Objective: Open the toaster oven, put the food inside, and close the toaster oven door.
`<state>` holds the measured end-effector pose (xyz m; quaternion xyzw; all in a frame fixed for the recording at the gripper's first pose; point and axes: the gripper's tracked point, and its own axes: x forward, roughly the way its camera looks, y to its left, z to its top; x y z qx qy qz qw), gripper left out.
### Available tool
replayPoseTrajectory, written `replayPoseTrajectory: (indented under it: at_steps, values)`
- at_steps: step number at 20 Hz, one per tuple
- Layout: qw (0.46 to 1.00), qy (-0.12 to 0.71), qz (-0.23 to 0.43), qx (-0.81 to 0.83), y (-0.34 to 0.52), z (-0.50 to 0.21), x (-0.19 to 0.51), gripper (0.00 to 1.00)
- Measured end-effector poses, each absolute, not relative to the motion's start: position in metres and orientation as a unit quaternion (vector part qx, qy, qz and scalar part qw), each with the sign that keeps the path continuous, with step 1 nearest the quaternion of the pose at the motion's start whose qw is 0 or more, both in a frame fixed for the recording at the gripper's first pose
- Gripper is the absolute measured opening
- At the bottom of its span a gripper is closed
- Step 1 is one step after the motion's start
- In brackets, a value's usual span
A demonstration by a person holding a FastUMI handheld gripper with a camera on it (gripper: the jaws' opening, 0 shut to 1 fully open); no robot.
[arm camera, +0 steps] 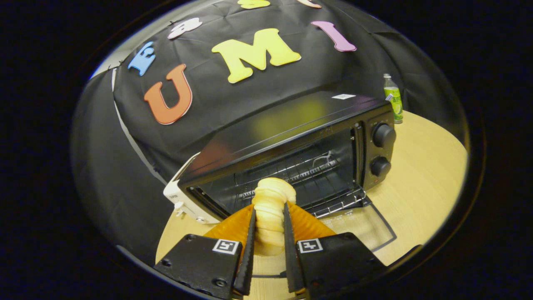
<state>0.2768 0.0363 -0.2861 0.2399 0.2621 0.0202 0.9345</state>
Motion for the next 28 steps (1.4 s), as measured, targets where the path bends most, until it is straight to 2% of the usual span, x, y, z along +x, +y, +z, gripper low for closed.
replayPoseTrajectory:
  at_steps: [7,13,15,18,20,23,28]
  values:
    - [0.946,0.242,-0.019,0.215,0.027,-0.307,0.334,0.38]
    - [0.945,0.235,-0.030,0.226,0.025,-0.321,0.359,0.45]
    - [0.947,0.234,-0.029,0.220,0.025,-0.320,0.360,0.54]
    - [0.951,0.229,-0.024,0.206,0.026,-0.314,0.359,0.76]
    - [0.955,0.223,-0.023,0.194,0.026,-0.304,0.355,0.81]
    - [0.960,0.225,-0.020,0.164,0.023,-0.298,0.338,1.00]
    - [0.957,0.239,0.002,0.162,0.026,-0.281,0.287,1.00]
